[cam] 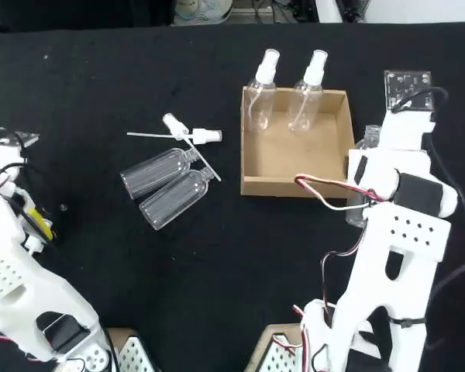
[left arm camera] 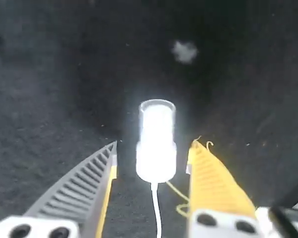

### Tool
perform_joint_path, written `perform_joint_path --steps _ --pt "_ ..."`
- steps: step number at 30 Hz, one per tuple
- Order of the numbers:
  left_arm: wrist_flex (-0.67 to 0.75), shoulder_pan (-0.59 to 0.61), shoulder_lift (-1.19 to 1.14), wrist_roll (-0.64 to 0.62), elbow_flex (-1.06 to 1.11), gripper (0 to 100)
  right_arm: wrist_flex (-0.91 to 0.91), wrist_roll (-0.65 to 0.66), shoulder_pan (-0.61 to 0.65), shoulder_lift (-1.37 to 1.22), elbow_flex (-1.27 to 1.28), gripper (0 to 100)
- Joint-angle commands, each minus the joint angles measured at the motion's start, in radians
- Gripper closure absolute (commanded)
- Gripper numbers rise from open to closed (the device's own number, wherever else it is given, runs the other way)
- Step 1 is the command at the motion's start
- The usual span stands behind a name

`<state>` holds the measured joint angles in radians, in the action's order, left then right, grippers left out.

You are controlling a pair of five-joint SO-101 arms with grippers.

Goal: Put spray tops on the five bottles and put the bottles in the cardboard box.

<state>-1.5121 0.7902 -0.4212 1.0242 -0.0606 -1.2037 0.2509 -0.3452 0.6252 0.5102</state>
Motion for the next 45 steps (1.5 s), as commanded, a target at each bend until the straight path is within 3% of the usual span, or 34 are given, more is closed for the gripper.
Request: perform_joint_path --steps 1,11,18,24,30,33,35,37,45 --pt "-0.064 -0.022 0.064 0.054 -0.015 78 -0.055 0.000 0.015 0.050 -0.015 98.8" --pt "-0.089 -0.067 0.006 0.055 -0.008 78 -0.124 0.002 0.018 0.054 -0.016 98.8" --pt "-0.089 -0.058 -0.040 0.143 -0.015 78 -0.207 0.000 0.140 0.197 -0.016 98.8" --pt "-0.089 -0.004 -0.044 0.232 -0.010 78 -0.252 -0.002 0.339 0.242 0.022 98.8" --pt "-0.092 0.019 -0.052 0.249 -0.002 79 -0.201 -0.005 0.635 0.246 0.097 98.8" --pt "-0.097 0.019 -0.046 0.244 -0.002 91 -0.161 -0.008 0.809 0.242 0.104 98.8" --pt "-0.097 0.013 -0.041 0.239 -0.002 98 -0.120 -0.008 0.908 0.239 0.107 98.8" --pt "-0.098 0.007 -0.041 0.238 -0.002 94 -0.058 -0.021 0.988 0.239 0.128 98.8" --pt "-0.097 -0.015 -0.006 0.173 -0.002 97 0.301 -0.161 1.175 0.239 0.367 98.8"
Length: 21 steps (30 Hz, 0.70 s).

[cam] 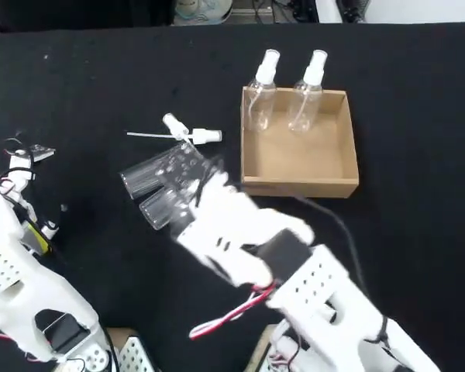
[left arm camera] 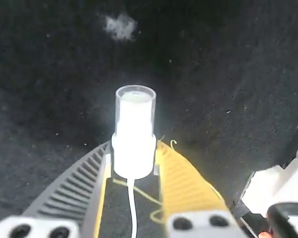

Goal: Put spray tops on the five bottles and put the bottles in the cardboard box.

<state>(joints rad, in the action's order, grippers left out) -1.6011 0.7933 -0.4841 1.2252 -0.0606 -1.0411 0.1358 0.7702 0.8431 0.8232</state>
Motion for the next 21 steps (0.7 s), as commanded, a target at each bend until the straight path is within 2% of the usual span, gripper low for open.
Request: perform_joint_path --steps 1,6,11,12,21 --pt "-0.008 -0.016 0.075 -0.028 0.002 97 0.180 -0.063 0.074 0.025 0.087 98.8" --pt "0.021 -0.039 0.112 -0.028 0.061 97 0.262 -0.083 0.106 0.028 0.162 98.8" --pt "0.103 -0.065 0.112 -0.094 0.091 80 0.261 -0.084 0.106 0.028 0.173 98.8" --pt "0.106 -0.073 0.112 -0.100 0.093 79 0.261 -0.084 0.106 0.028 0.180 98.8" --pt "0.100 -0.094 0.110 -0.107 0.094 84 0.267 -0.087 0.106 0.028 0.197 98.8"
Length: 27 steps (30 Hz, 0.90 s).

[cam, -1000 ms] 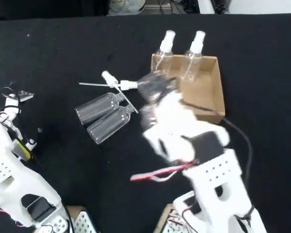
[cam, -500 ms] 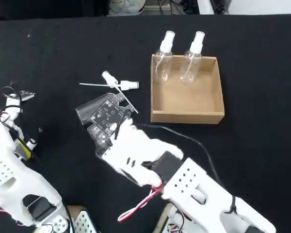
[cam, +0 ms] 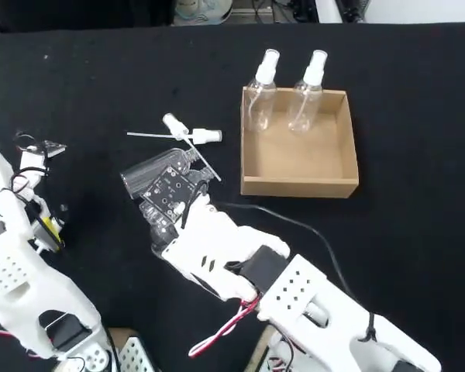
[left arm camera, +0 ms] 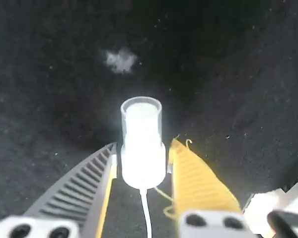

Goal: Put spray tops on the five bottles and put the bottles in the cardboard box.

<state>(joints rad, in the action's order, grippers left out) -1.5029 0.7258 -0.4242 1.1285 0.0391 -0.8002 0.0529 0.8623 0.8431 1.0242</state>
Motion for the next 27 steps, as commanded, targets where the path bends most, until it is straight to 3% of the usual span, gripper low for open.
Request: perform_joint_path --steps 1,5,8,13,18,22,27 --pt "0.000 -0.030 0.051 -0.011 0.001 84 0.026 -0.006 0.014 0.028 -0.004 98.8" --pt "0.008 -0.054 0.052 -0.011 0.064 86 0.026 -0.006 0.014 0.028 -0.004 98.8" --pt "0.006 -0.061 0.064 -0.021 0.070 98 0.028 -0.008 0.014 0.028 -0.004 98.8" --pt "-0.002 -0.054 0.147 -0.098 0.031 97 0.080 -0.008 0.015 0.028 0.013 98.8" --pt "-0.044 -0.062 0.365 -0.155 0.031 97 0.258 -0.008 0.015 0.030 0.107 98.8" --pt "-0.006 -0.076 0.534 -0.304 0.028 97 0.316 -0.008 0.015 0.030 0.134 98.8" --pt "0.049 -0.176 0.703 -0.618 0.024 97 0.318 -0.008 0.015 0.030 0.134 98.8"
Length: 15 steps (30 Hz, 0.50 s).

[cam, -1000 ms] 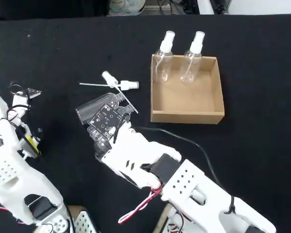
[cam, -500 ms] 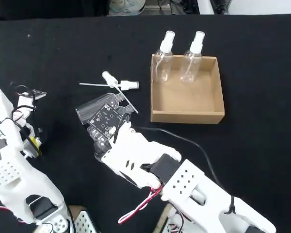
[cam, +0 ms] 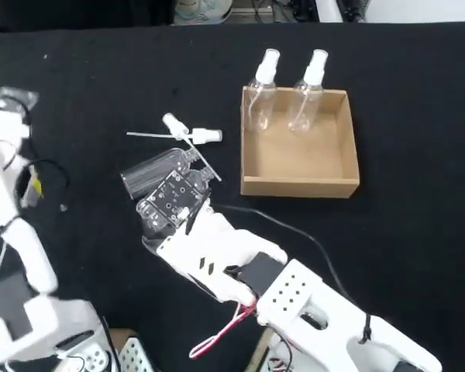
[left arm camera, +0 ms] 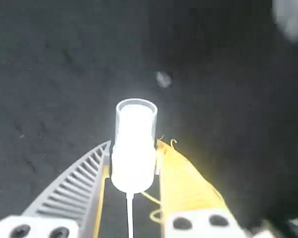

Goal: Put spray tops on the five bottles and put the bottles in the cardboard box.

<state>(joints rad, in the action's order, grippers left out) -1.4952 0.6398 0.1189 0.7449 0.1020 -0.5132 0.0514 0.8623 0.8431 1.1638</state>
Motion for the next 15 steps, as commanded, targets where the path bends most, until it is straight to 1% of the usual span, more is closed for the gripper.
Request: perform_joint_path --steps 1,6,9,15 --pt "0.052 -0.116 0.195 -0.281 -0.041 97 0.031 -0.006 0.015 0.030 -0.002 98.8" --pt "0.094 -0.242 0.387 -0.476 -0.038 97 0.031 -0.081 0.011 0.074 0.016 98.8" --pt "0.133 -0.288 0.459 -0.575 -0.044 97 0.031 -0.086 0.011 0.151 0.048 98.8" --pt "0.249 -0.372 0.554 -0.848 -0.047 97 0.032 -0.087 0.008 0.314 0.114 98.8"
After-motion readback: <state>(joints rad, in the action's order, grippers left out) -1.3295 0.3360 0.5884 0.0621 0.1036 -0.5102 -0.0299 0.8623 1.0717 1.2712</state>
